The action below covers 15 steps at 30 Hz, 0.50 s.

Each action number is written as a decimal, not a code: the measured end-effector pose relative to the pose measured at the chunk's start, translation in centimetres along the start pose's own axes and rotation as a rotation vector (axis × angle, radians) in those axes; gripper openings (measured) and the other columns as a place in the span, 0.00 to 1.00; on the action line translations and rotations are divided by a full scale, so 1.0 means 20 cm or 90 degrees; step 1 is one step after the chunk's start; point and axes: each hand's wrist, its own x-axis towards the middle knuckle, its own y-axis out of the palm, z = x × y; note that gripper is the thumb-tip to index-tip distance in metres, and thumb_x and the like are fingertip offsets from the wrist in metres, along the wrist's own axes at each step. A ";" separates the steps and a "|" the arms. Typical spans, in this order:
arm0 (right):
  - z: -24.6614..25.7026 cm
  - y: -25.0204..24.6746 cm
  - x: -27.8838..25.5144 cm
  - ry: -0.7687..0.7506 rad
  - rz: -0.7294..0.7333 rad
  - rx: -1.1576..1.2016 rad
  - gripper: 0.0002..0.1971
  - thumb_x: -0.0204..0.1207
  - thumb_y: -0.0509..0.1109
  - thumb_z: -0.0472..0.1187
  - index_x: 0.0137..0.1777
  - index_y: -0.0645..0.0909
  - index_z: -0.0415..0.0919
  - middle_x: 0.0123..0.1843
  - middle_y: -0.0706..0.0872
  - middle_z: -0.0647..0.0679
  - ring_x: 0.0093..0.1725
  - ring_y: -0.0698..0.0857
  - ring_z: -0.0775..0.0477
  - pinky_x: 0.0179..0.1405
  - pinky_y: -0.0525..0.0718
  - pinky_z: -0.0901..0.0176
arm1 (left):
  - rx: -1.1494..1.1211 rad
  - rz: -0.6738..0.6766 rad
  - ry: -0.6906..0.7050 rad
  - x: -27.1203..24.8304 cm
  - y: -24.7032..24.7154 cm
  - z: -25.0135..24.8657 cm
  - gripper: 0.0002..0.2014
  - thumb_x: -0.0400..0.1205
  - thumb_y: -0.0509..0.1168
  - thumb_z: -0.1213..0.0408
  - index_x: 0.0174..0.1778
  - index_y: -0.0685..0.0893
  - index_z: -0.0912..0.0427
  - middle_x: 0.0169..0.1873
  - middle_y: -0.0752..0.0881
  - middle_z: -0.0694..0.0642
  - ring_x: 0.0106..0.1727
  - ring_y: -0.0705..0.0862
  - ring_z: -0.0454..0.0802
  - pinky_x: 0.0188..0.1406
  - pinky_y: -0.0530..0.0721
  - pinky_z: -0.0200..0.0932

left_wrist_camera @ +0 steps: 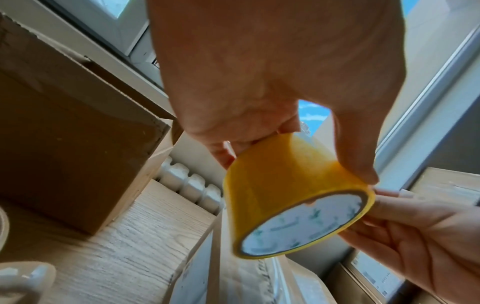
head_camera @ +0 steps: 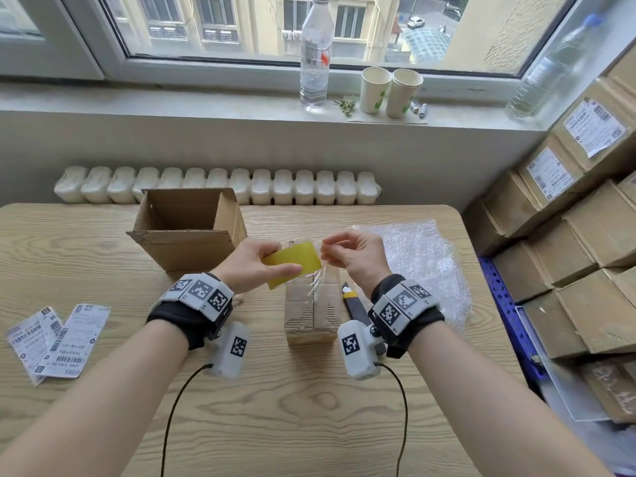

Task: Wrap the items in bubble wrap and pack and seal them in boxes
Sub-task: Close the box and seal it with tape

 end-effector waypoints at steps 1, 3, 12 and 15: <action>0.01 -0.01 0.01 0.004 -0.004 0.010 0.07 0.73 0.71 0.24 0.39 0.84 0.35 0.35 0.86 0.40 0.31 0.86 0.52 0.43 0.88 0.59 | 0.006 -0.019 -0.005 0.02 -0.01 0.01 0.22 0.72 0.75 0.51 0.35 0.81 0.70 0.28 0.78 0.55 0.29 0.77 0.46 0.30 0.74 0.41; 0.03 -0.03 0.03 0.008 -0.008 0.026 0.07 0.73 0.71 0.23 0.39 0.84 0.34 0.35 0.86 0.40 0.31 0.86 0.52 0.42 0.89 0.60 | 0.029 -0.060 -0.017 0.05 -0.04 0.03 0.27 0.70 0.74 0.45 0.33 0.80 0.72 0.26 0.77 0.56 0.27 0.74 0.47 0.26 0.71 0.40; 0.05 -0.16 0.13 0.034 -0.043 0.022 0.06 0.68 0.76 0.23 0.43 0.84 0.31 0.38 0.87 0.39 0.36 0.88 0.48 0.39 0.89 0.61 | 0.243 -0.082 -0.006 0.17 -0.14 0.01 0.20 0.74 0.70 0.44 0.31 0.81 0.59 0.28 0.80 0.52 0.30 0.78 0.48 0.30 0.75 0.44; 0.03 -0.24 0.17 0.057 -0.063 0.033 0.06 0.67 0.76 0.23 0.42 0.84 0.29 0.39 0.87 0.38 0.36 0.88 0.48 0.39 0.89 0.62 | 0.318 -0.103 -0.022 0.23 -0.13 0.01 0.23 0.72 0.67 0.36 0.31 0.82 0.54 0.29 0.83 0.51 0.34 0.82 0.49 0.36 0.81 0.50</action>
